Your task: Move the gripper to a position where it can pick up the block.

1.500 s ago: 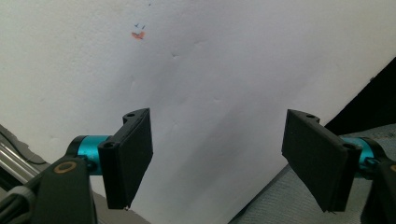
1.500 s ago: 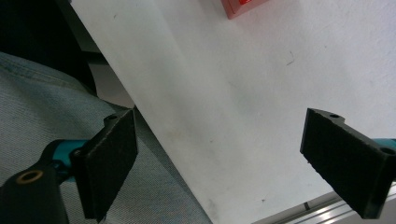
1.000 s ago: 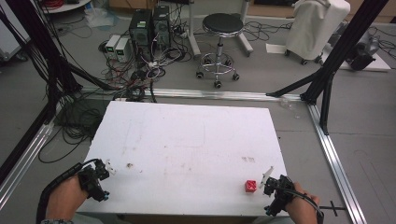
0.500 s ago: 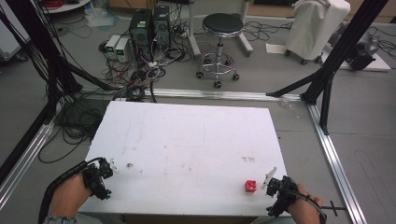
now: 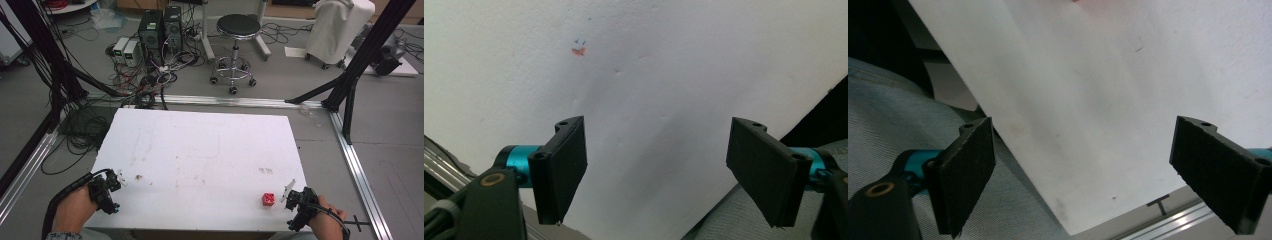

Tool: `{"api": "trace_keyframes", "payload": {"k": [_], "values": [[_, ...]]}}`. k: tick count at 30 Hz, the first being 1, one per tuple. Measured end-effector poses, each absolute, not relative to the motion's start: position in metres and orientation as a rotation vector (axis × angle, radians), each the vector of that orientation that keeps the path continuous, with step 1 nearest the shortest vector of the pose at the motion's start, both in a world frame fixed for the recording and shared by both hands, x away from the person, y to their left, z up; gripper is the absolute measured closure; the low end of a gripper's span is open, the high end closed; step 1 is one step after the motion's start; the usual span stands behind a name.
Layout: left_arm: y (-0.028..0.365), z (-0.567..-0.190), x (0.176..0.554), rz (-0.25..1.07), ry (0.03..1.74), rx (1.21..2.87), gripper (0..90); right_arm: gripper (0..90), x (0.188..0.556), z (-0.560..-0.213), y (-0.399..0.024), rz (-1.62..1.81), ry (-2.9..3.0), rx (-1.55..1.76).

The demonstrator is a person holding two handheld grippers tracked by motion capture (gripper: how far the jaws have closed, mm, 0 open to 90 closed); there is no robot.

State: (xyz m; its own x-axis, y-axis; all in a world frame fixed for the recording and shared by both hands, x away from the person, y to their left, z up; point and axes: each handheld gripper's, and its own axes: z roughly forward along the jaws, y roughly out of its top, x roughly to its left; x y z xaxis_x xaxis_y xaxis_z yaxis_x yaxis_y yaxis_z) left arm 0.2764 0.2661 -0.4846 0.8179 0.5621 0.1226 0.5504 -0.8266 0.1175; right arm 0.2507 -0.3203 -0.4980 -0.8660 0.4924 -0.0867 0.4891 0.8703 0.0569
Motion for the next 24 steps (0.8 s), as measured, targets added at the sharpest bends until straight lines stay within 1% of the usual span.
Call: {"api": "trace_keyframes", "payload": {"k": [10, 24], "values": [[0.266, -0.485, 0.275, 0.233, 0.892, 2.923, 24.4, 10.7, 0.26, -0.498, -0.315, -0.026, 2.943, 0.597], [0.268, -0.484, 0.274, 0.242, 0.903, 2.914, 24.4, 10.7, 0.269, -0.493, -0.311, -0.04, 2.967, 0.461]]}}
